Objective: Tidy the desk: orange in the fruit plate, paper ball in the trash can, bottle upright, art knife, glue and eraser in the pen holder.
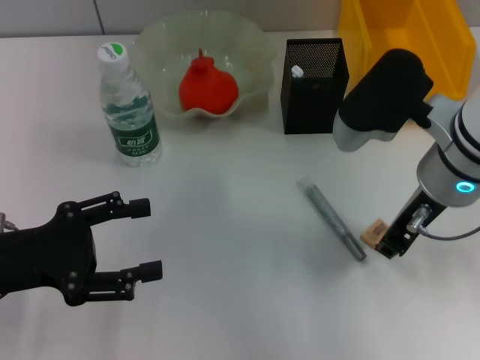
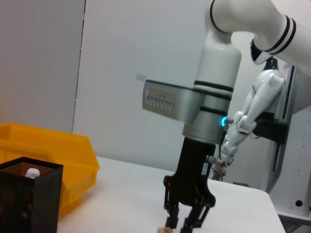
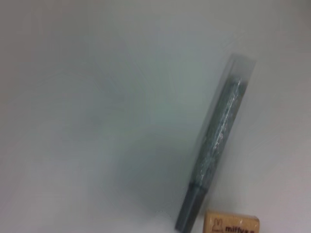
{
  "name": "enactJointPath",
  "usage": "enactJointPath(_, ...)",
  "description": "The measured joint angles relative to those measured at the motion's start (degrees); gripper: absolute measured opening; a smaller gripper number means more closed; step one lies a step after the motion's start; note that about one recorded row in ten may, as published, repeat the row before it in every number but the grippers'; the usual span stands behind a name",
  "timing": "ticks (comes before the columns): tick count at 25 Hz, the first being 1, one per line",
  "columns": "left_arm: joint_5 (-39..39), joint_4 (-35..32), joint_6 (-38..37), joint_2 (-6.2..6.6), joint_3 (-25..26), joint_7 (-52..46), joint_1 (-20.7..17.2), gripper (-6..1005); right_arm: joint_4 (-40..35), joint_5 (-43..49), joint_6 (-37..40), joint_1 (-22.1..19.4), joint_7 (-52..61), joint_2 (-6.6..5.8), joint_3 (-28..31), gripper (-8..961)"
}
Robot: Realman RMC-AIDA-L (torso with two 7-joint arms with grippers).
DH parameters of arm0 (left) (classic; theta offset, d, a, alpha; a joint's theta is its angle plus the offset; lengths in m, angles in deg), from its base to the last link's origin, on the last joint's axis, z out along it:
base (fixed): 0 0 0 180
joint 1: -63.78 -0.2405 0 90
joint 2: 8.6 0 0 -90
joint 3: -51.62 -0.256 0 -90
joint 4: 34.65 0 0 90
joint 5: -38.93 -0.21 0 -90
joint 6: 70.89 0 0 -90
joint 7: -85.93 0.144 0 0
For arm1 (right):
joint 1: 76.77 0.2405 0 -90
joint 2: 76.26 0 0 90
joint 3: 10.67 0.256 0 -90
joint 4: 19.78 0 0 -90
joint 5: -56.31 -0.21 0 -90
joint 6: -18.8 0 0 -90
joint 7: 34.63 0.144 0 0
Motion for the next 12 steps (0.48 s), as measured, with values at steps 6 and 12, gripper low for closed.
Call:
enactJointPath(6, 0.00, -0.01, 0.50, -0.23, 0.00, 0.06, 0.09, 853, -7.23, 2.20, 0.53, -0.72, -0.03, 0.01, 3.63, 327)
enactJointPath(12, 0.00, -0.01, 0.67, -0.34, 0.00, 0.01, 0.24, 852, -15.90, 4.52, -4.50, -1.67, -0.57, 0.01, 9.42, 322)
